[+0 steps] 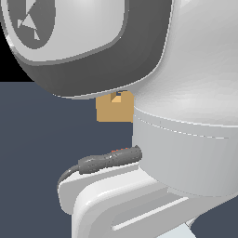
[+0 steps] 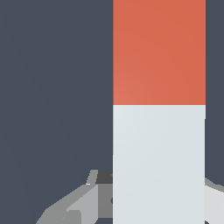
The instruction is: Insert the peg into the horizontal hole in a box.
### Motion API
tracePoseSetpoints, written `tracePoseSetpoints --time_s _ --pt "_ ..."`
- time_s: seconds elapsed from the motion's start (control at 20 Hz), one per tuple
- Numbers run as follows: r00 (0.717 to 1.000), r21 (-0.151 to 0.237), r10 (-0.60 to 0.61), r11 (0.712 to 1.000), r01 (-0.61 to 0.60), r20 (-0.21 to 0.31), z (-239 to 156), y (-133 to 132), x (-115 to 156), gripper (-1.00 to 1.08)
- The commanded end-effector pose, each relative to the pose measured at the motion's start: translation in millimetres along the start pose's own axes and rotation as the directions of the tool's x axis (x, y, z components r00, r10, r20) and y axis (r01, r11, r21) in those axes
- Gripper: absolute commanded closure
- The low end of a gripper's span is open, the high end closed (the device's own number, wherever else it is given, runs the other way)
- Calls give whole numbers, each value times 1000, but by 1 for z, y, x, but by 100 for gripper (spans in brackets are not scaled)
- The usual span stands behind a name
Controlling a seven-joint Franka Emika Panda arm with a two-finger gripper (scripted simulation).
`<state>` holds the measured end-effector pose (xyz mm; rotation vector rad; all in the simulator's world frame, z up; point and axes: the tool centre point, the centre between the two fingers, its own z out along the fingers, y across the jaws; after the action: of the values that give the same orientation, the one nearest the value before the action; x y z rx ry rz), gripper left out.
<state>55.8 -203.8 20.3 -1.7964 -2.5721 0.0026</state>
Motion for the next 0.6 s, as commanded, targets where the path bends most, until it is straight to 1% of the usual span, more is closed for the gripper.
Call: tracePoseSetpoints --time_s 0.0,0.3,0.55 --pt "1000 -3 9 1000 -9 2 -4 0 7 108" --pt "999 -4 50 999 -50 2 -13 -5 34 108" --pt "995 -4 102 995 -102 2 -25 -9 71 108"
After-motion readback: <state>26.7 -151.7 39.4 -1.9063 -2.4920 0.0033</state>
